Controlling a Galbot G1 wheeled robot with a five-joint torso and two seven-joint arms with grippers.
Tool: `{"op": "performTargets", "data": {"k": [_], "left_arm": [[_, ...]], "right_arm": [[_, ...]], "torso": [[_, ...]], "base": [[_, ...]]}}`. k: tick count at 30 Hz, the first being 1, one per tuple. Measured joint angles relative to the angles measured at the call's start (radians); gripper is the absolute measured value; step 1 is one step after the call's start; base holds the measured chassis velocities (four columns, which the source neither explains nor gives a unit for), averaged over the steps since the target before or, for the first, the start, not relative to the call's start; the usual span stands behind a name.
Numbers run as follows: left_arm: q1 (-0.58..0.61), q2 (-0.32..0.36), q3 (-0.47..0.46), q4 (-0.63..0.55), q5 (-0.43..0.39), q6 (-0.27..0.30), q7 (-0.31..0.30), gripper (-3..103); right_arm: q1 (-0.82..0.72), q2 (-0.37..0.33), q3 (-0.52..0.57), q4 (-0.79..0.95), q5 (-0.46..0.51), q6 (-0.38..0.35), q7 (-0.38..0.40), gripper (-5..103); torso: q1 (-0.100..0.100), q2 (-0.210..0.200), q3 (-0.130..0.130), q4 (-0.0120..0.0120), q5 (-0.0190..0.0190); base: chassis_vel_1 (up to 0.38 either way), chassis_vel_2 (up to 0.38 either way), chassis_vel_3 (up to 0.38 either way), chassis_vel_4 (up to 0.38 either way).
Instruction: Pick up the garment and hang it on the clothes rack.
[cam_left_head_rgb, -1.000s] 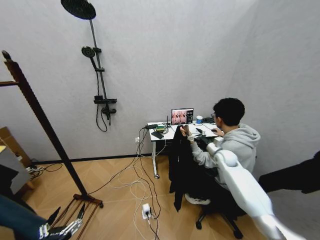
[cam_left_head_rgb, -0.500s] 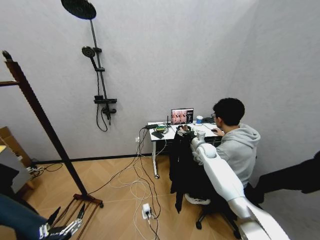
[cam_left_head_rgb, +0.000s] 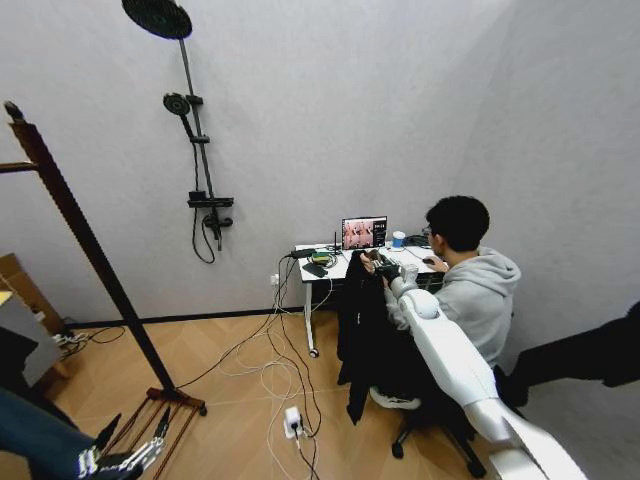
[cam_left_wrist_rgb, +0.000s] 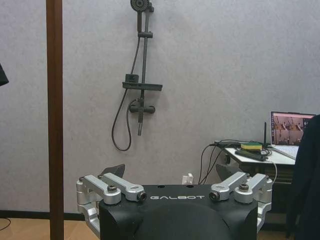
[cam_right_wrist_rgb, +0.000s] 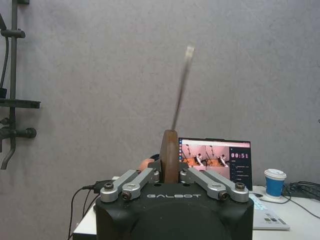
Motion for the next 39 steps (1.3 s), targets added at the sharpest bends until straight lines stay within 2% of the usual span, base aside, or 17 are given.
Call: {"op": "performTargets", "data": {"k": [1, 3, 8, 13, 24, 39], "left_arm": [[0.0, 0.0, 0.0, 0.0, 0.0, 0.0, 0.0, 100], [0.0, 0.0, 0.0, 0.0, 0.0, 0.0, 0.0, 100], [0.0, 0.0, 0.0, 0.0, 0.0, 0.0, 0.0, 100], [0.0, 0.0, 0.0, 0.0, 0.0, 0.0, 0.0, 100], [0.0, 0.0, 0.0, 0.0, 0.0, 0.0, 0.0, 100], [0.0, 0.0, 0.0, 0.0, 0.0, 0.0, 0.0, 100]], "right_arm": [[-0.01, -0.004, 0.005, 0.003, -0.016, 0.006, -0.008, 10], [-0.031, -0.012, 0.015, 0.014, -0.05, 0.018, -0.022, 10], [-0.073, -0.035, 0.031, 0.056, -0.055, 0.021, -0.028, 10], [-0.132, -0.074, 0.054, 0.155, -0.024, 0.009, -0.032, 10], [-0.249, -0.127, 0.123, 0.377, 0.06, -0.024, -0.06, 10], [-0.302, -0.142, 0.184, 0.484, 0.067, -0.049, -0.057, 10]], "torso": [[0.0, 0.0, 0.0, 0.0003, 0.0], [0.0, 0.0, 0.0, 0.0003, 0.0001], [0.0, 0.0, 0.0, 0.0001, 0.0002], [0.0, 0.0, 0.0, -0.0012, 0.0006], [0.0, 0.0, 0.0, -0.0005, 0.0002], [0.0, 0.0, 0.0, -0.0002, 0.0002]], "base": [[0.0, 0.0, 0.0, 0.0], [0.0, 0.0, 0.0, 0.0], [0.0, 0.0, 0.0, 0.0], [0.0, 0.0, 0.0, 0.0], [0.048, 0.036, 0.038, 0.044], [0.113, 0.093, 0.114, 0.101]]}}
